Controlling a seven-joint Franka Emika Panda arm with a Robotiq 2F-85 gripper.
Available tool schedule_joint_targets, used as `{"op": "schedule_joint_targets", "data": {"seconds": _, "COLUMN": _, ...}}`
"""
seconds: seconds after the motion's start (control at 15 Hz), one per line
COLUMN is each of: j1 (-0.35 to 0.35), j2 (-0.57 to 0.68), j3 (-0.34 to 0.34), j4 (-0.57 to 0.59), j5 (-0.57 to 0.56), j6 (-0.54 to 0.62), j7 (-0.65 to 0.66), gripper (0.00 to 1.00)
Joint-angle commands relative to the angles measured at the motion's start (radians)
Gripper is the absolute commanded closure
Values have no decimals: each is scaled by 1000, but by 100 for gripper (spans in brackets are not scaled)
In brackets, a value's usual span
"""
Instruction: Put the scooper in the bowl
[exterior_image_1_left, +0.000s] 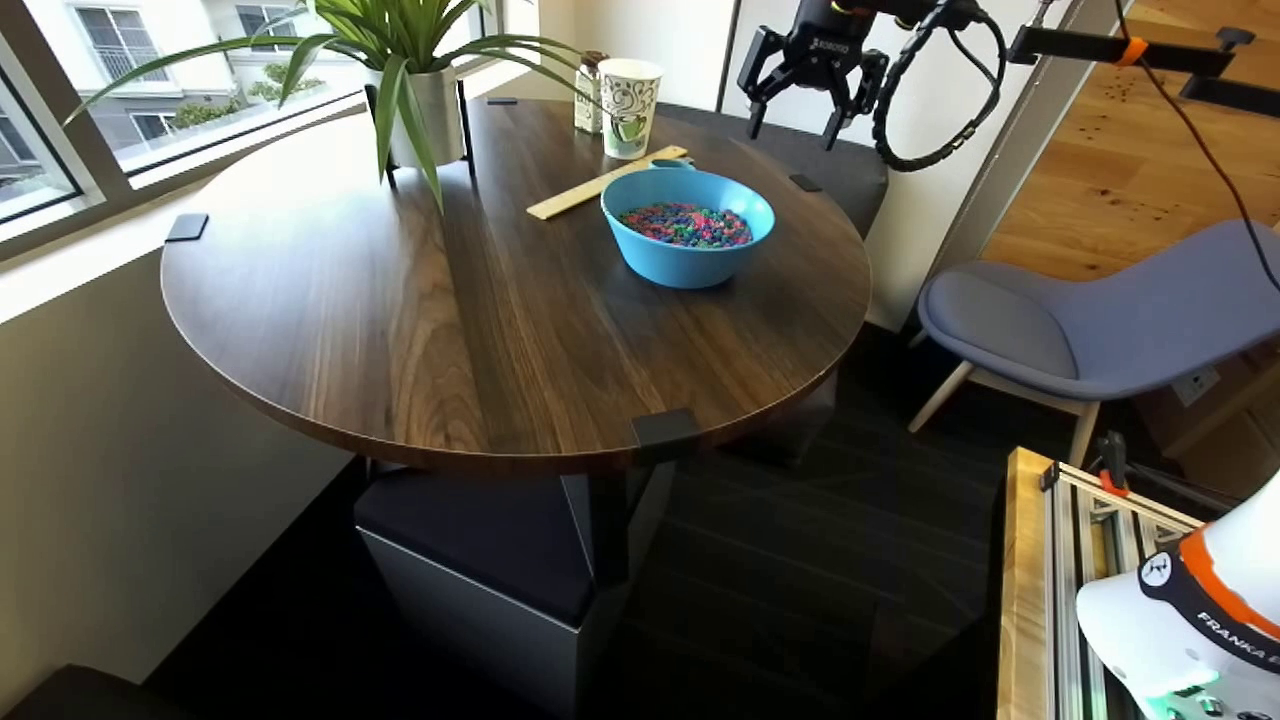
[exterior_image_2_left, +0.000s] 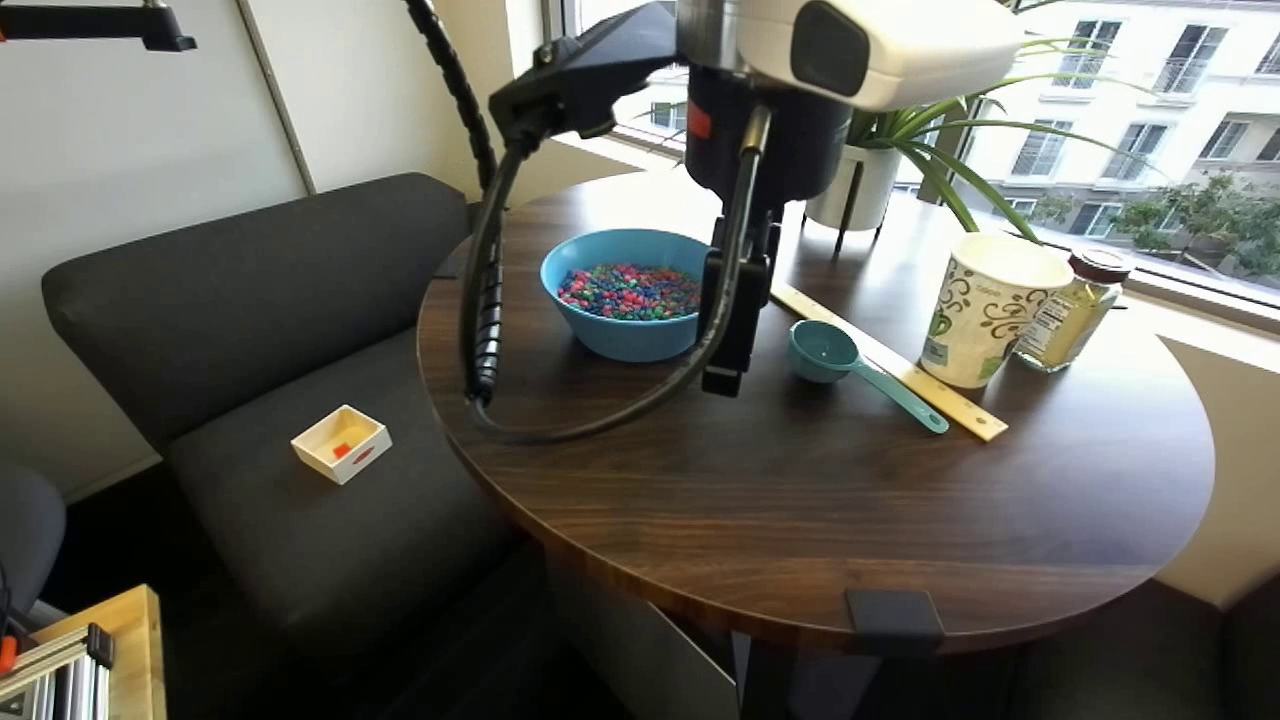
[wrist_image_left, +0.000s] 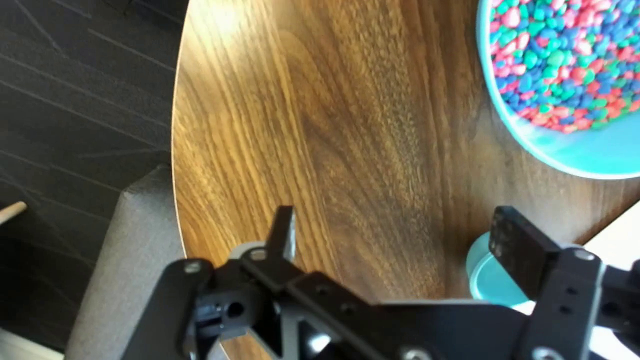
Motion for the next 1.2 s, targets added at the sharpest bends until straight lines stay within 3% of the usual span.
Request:
{"op": "schedule_joint_targets", "data": {"seconds": 0.0, "j1": -14, "j2": 113, "j3": -33, "j4": 155, "j5": 44, "j6": -109, "j7": 125, "gripper": 0}}
{"op": "schedule_joint_targets", "data": {"seconds": 0.13, "j1": -7, "j2": 158, "j3": -39, "j4": 218, "j5": 69, "j6": -150, "j7": 217, "gripper": 0}}
{"op": "schedule_joint_targets", "data": {"seconds": 0.2, "j1": -6, "j2": 96, "j3": -42, "j4": 131, "j5": 31, "j6": -93, "j7": 135, "gripper": 0}}
{"op": "schedule_joint_targets", "data": {"seconds": 0.67, "j1": -2, "j2": 149, "j3": -43, "j4": 197, "j5": 47, "j6": -117, "j7": 199, "gripper": 0}}
{"op": "schedule_joint_targets", "data": {"seconds": 0.8, "j1": -21, "j2": 241, "j3": -53, "j4": 307, "j5": 146, "j6": -203, "j7": 293, "gripper": 0}}
{"op": "schedule_joint_targets", "data": {"seconds": 1.13, "j1": -25, "j2": 404, "j3": -73, "j4": 488, "j5": 190, "j6": -269, "j7": 521, "gripper": 1}}
